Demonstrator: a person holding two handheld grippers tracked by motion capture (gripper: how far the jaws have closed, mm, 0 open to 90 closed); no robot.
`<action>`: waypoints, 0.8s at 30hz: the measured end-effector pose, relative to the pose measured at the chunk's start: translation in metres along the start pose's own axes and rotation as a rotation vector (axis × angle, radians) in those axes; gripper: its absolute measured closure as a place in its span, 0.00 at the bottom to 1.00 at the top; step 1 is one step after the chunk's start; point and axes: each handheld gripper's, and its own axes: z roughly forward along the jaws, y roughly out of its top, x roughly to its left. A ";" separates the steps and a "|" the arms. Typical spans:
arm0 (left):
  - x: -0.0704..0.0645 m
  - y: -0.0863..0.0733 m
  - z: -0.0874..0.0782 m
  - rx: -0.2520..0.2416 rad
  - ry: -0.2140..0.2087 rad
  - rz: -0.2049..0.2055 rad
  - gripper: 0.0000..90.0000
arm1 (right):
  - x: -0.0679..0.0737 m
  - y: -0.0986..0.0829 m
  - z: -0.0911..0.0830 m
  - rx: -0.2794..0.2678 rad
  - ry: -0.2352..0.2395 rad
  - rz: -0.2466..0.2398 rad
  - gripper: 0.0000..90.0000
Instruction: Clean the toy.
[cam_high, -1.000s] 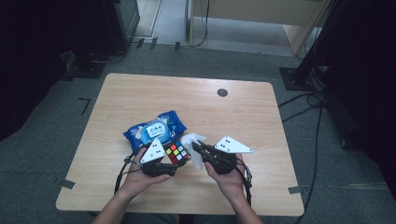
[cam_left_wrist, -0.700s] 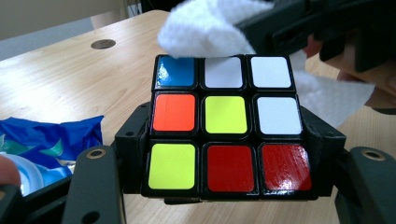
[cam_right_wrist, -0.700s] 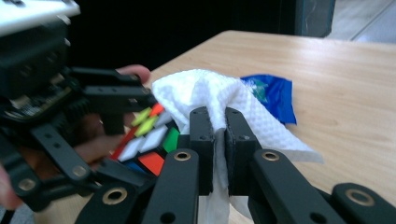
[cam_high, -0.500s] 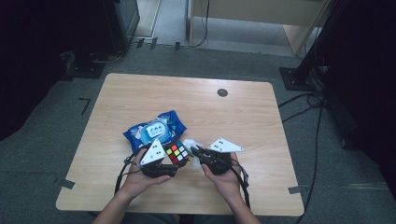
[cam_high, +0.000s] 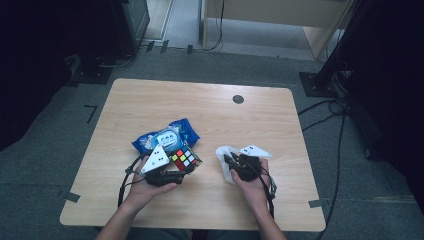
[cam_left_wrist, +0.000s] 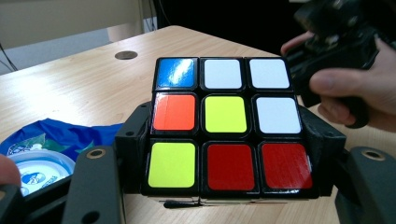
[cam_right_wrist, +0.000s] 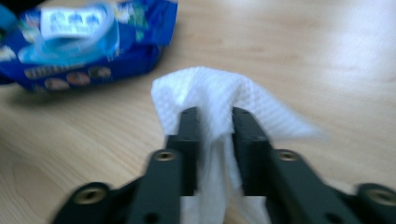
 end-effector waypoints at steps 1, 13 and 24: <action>0.000 0.000 0.000 0.002 0.004 0.004 0.38 | 0.001 0.004 -0.004 -0.024 0.015 0.017 0.71; -0.013 -0.007 0.014 0.019 0.036 0.041 0.38 | 0.046 0.028 -0.021 -0.056 0.353 0.302 0.25; -0.026 -0.007 0.020 0.003 0.037 0.083 0.38 | 0.052 0.017 0.001 0.065 0.437 0.507 0.28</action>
